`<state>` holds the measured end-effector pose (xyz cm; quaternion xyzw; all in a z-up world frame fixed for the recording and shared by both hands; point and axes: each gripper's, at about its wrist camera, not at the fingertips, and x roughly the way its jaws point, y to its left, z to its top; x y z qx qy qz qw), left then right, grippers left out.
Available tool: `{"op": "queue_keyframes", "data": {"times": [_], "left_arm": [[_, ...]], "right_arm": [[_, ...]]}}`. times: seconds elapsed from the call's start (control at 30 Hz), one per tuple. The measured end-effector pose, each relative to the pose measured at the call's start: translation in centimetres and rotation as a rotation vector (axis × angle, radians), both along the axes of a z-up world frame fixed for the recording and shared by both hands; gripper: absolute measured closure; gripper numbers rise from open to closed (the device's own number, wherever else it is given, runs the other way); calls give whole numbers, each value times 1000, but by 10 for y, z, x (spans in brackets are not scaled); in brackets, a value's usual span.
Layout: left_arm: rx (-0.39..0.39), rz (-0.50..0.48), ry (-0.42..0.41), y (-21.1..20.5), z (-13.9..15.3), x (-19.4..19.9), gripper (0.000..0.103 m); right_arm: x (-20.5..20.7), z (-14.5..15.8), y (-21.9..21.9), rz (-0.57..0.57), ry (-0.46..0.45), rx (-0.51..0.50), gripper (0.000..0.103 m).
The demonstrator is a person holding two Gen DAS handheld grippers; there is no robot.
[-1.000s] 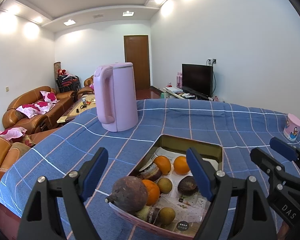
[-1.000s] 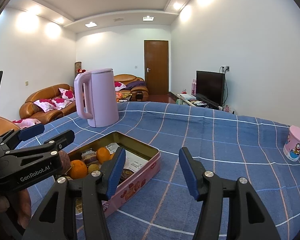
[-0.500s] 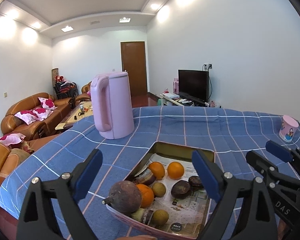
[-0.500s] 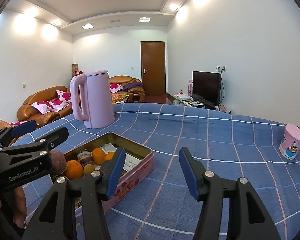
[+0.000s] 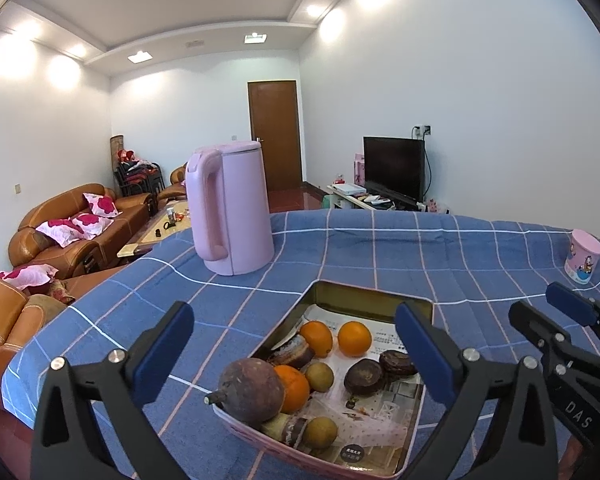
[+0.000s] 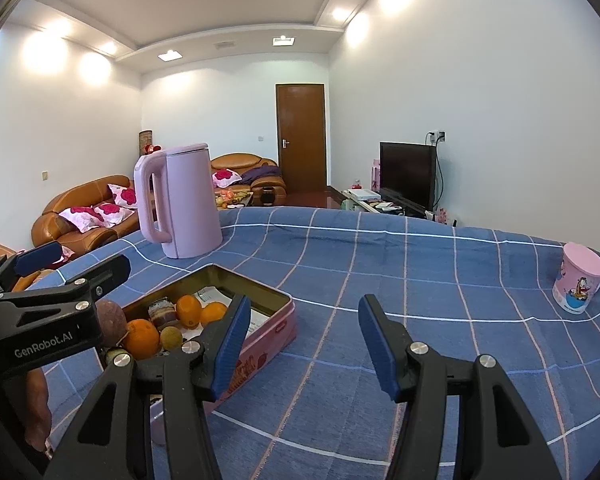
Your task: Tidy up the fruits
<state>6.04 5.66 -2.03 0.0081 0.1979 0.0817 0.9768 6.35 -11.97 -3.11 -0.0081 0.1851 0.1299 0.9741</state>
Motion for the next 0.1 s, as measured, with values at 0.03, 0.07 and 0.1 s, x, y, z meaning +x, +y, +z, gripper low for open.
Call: {"op": "queue_keyframes", "data": {"times": [0.03,0.07,0.1], "left_arm": [[0,-1,2,0,0,0,0],[2,-1,1,0,0,0,0],[7,-6,3,0,0,-1,0]], "right_arm": [[0,0,-2,-3,1,-1,45],[0,-1,-4,-5,4,-2,45],[0,-1,-7,-7,7,-4,45]]}}
